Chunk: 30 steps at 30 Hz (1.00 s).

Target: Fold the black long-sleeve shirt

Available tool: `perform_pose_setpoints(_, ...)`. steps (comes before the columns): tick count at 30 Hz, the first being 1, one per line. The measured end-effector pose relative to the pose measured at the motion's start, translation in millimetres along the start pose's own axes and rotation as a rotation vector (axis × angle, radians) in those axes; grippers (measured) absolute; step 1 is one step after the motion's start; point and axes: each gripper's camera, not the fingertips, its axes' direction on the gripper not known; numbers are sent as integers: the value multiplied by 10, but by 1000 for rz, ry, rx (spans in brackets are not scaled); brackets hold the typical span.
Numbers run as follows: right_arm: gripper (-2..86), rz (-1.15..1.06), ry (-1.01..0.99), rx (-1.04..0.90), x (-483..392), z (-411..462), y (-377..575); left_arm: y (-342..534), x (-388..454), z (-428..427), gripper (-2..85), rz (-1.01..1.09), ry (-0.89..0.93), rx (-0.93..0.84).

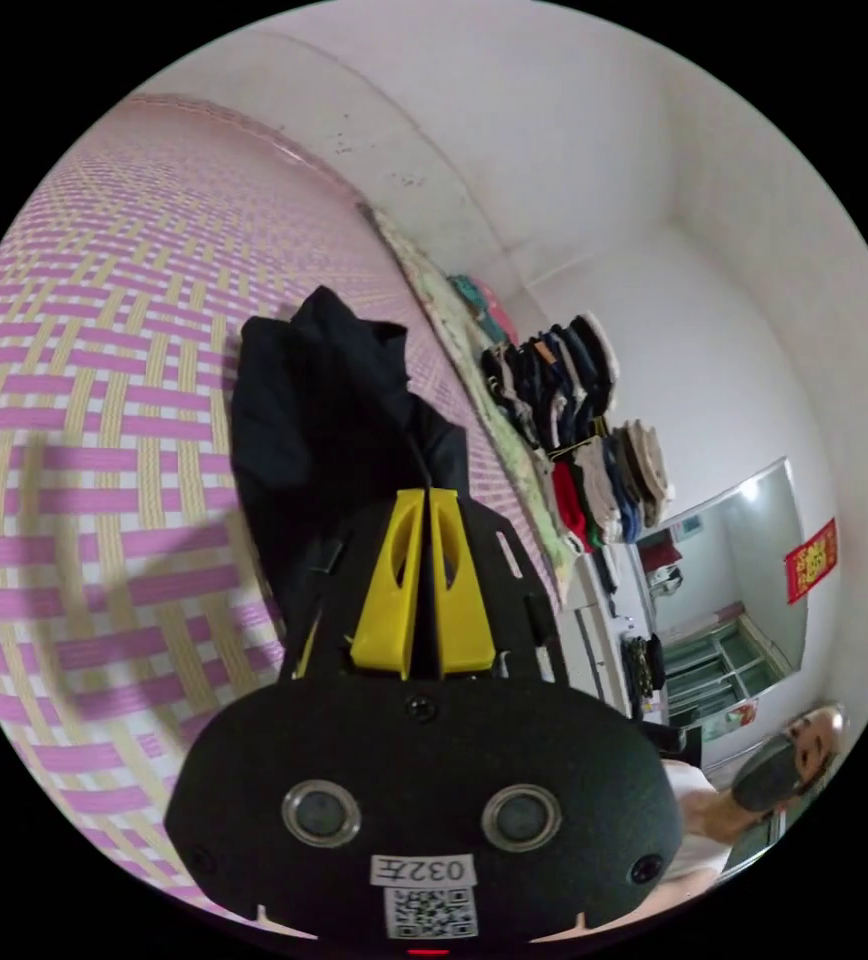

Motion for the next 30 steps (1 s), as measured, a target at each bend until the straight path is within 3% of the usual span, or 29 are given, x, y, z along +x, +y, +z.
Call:
perform_pose_setpoints(10,33,17,-7,-121,345,496,116,-168,-500,94,-8,-109,-114,-144)
perform_pose_setpoints(17,31,18,-50,22,597,206,9,-183,-375,-17,-8,-22,134,-64)
perform_pose_setpoints(21,32,43,-103,-21,844,356,-2,-42,-677,114,-8,-122,11,-128)
perform_pose_setpoints(24,37,71,-67,-173,994,606,12,144,-854,271,-3,-187,-58,-169)
perform_pose_setpoints(30,76,224,-103,-250,1319,613,170,842,-389,-39,23,34,-120,-26)
